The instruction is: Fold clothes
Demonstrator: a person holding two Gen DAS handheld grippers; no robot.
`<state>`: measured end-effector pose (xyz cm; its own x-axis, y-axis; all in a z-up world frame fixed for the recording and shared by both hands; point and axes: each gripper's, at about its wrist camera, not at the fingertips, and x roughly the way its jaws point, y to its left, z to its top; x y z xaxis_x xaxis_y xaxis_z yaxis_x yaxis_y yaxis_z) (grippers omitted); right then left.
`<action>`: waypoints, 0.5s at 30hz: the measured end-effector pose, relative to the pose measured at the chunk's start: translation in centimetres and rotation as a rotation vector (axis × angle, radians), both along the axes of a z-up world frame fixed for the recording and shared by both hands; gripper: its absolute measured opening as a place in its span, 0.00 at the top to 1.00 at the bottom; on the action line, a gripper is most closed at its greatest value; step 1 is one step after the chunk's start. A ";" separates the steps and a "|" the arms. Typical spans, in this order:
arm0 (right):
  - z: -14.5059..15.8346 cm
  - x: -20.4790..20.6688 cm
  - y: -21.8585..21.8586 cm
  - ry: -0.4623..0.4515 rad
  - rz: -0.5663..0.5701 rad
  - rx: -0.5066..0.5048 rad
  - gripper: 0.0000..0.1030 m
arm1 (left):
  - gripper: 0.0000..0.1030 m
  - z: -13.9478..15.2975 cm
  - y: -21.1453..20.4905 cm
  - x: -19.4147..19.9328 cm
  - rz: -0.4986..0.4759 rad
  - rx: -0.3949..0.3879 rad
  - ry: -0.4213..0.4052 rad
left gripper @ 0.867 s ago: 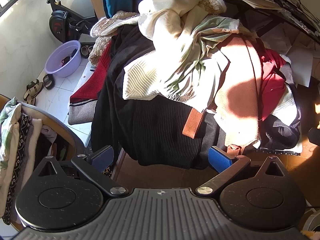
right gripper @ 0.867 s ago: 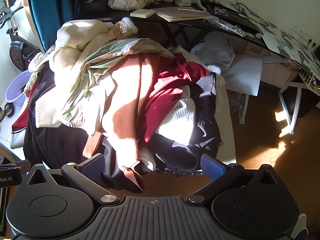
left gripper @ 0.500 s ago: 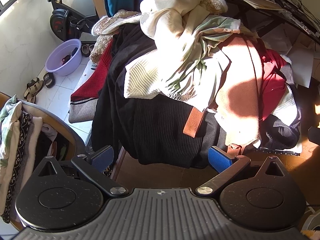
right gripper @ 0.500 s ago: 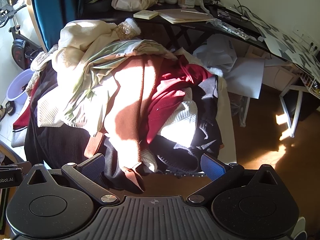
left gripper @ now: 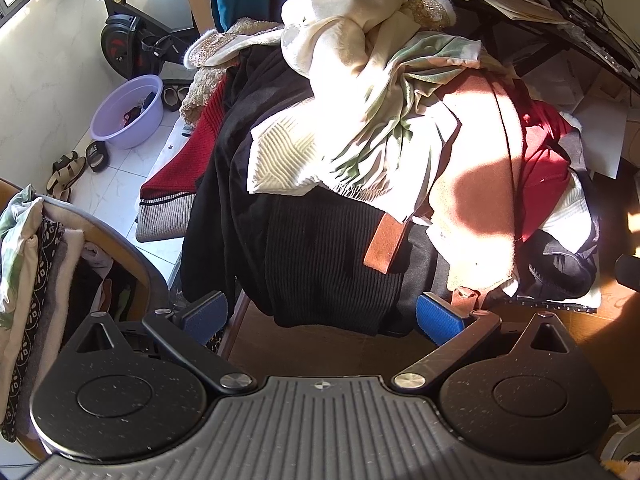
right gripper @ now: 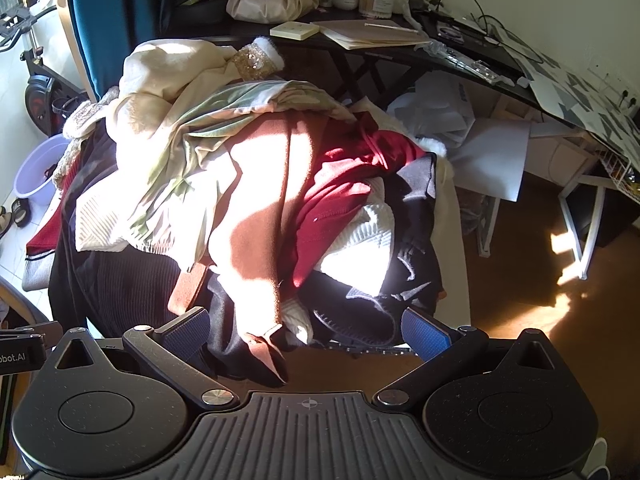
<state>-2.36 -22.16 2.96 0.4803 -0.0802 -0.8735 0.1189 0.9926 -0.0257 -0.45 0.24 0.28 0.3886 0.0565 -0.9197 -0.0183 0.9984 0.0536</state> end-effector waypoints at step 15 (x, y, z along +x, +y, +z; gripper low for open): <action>-0.2 -0.5 -0.5 -0.001 -0.011 0.001 0.01 | 0.00 0.0 -0.6 0.0 -0.012 0.004 0.000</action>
<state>-2.86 -22.63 2.76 0.4801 -0.0839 -0.8732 0.1294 0.9913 -0.0242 -0.44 -0.39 0.25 0.3897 0.0555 -0.9193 -0.0060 0.9983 0.0577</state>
